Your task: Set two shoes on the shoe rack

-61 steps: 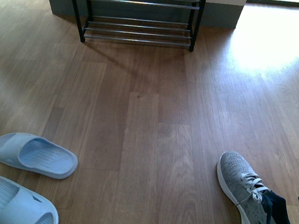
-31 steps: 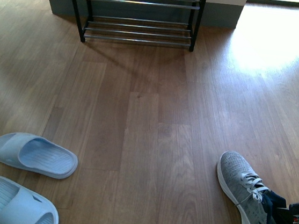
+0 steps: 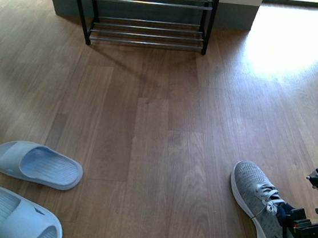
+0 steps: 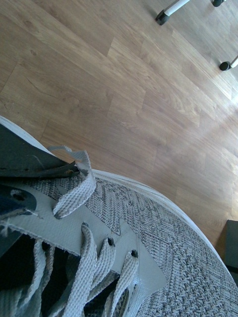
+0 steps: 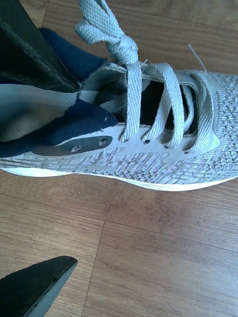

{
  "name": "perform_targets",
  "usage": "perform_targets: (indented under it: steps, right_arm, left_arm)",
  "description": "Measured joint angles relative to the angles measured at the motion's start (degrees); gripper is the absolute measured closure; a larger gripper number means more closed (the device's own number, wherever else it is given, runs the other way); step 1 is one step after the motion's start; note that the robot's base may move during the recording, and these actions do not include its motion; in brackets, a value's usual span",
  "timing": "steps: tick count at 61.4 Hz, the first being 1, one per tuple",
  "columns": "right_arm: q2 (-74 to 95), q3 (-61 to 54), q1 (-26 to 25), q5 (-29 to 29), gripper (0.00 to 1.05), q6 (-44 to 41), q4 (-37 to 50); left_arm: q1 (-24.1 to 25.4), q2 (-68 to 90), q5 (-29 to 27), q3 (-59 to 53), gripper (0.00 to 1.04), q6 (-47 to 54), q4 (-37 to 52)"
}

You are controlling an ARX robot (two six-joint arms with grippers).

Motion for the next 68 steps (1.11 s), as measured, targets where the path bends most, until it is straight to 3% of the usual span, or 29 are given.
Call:
perform_targets:
  steps: [19,61,68]
  right_arm:
    - [3.3,4.2,0.0,2.8,0.09,0.7,-0.6]
    - [3.2,1.3,1.5,3.4,1.04,2.2,5.2]
    - [0.7,-1.6,1.5,2.9,1.03,2.6,6.4]
  left_arm:
    - [0.0,0.0,0.0,0.0,1.03,0.0,0.0]
    - [0.0,0.0,0.0,0.0,1.03,0.0,0.0]
    - [0.0,0.0,0.0,0.0,1.03,0.0,0.0]
